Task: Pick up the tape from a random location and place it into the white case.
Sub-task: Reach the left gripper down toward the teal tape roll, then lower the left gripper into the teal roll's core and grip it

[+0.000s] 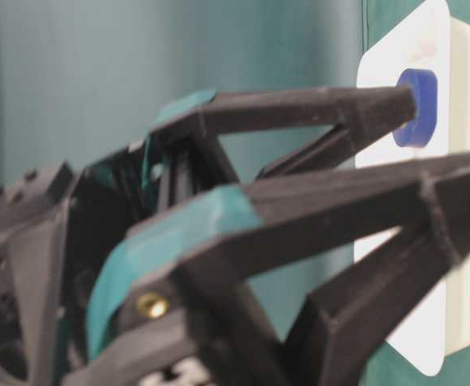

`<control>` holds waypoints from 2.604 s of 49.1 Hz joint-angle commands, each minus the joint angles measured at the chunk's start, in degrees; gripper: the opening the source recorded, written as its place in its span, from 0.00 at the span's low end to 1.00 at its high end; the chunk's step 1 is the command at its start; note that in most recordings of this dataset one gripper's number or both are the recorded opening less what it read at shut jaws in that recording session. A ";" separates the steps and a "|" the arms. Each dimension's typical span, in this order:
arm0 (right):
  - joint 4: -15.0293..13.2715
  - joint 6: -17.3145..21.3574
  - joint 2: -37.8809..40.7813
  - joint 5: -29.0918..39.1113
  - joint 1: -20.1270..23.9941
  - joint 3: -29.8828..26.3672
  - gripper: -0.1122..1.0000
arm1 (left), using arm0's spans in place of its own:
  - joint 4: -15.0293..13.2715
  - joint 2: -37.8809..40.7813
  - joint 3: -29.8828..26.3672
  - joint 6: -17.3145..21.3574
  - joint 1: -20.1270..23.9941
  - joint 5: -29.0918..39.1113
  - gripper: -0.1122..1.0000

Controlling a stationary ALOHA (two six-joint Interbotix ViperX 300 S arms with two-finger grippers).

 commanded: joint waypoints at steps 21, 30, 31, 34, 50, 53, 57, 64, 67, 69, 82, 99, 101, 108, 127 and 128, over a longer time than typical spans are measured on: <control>0.09 -0.09 0.53 -0.26 0.18 -1.32 0.85 | 0.44 1.58 -7.03 6.33 -0.97 5.10 0.95; 0.09 -0.09 0.53 -0.26 0.18 -1.32 0.85 | 0.44 1.58 -6.42 6.33 -0.88 4.31 0.95; 0.09 -0.09 0.53 -0.26 0.18 -1.32 0.85 | 0.44 1.58 -6.42 6.33 -0.97 4.31 0.95; 0.00 -0.09 0.53 -0.26 0.18 -1.32 0.85 | 0.44 1.58 -6.33 6.33 -0.88 4.22 0.95; 0.00 -0.09 0.53 -0.26 0.18 -1.32 0.85 | 0.44 1.58 -6.24 6.33 -0.88 4.22 0.95; 0.09 -0.09 0.53 -0.18 0.18 -1.32 0.85 | 0.44 1.58 -6.15 6.33 -0.97 4.22 0.95; 0.09 -0.09 0.53 -0.26 0.18 -1.32 0.85 | 0.44 1.58 -6.24 6.33 -0.88 4.22 0.95; 0.09 -0.09 0.53 -0.26 0.18 -1.32 0.85 | 0.44 1.58 -6.24 6.33 -0.97 4.13 0.95; 0.09 -0.09 0.53 -0.26 0.18 -1.32 0.85 | 0.44 1.67 -6.15 6.33 -0.97 4.04 0.95; 0.09 -0.09 0.53 -0.26 0.18 -1.32 0.85 | 0.44 1.67 -6.24 6.33 -0.97 3.96 0.95; 0.00 -0.09 0.53 -0.26 0.18 -1.32 0.85 | 0.44 2.20 -4.04 7.03 -0.88 -0.35 0.95; 0.00 -0.09 0.70 -0.26 0.26 -1.23 0.85 | 0.44 2.90 3.25 9.93 -0.97 -8.70 0.95; 0.00 -0.09 0.70 -0.26 0.18 -1.23 0.85 | 0.44 3.43 4.13 10.11 -0.88 -9.76 0.95; -0.09 -0.09 0.79 -0.26 0.26 -1.23 0.85 | 0.44 4.92 5.98 10.37 -0.97 -12.39 0.95; -0.18 -0.09 0.97 -0.26 0.18 -1.14 0.85 | 0.44 8.96 7.03 14.59 -0.88 -16.08 0.95; -0.18 -0.09 0.97 -0.26 0.18 -1.14 0.85 | 0.44 9.05 7.12 14.77 -0.79 -16.44 0.95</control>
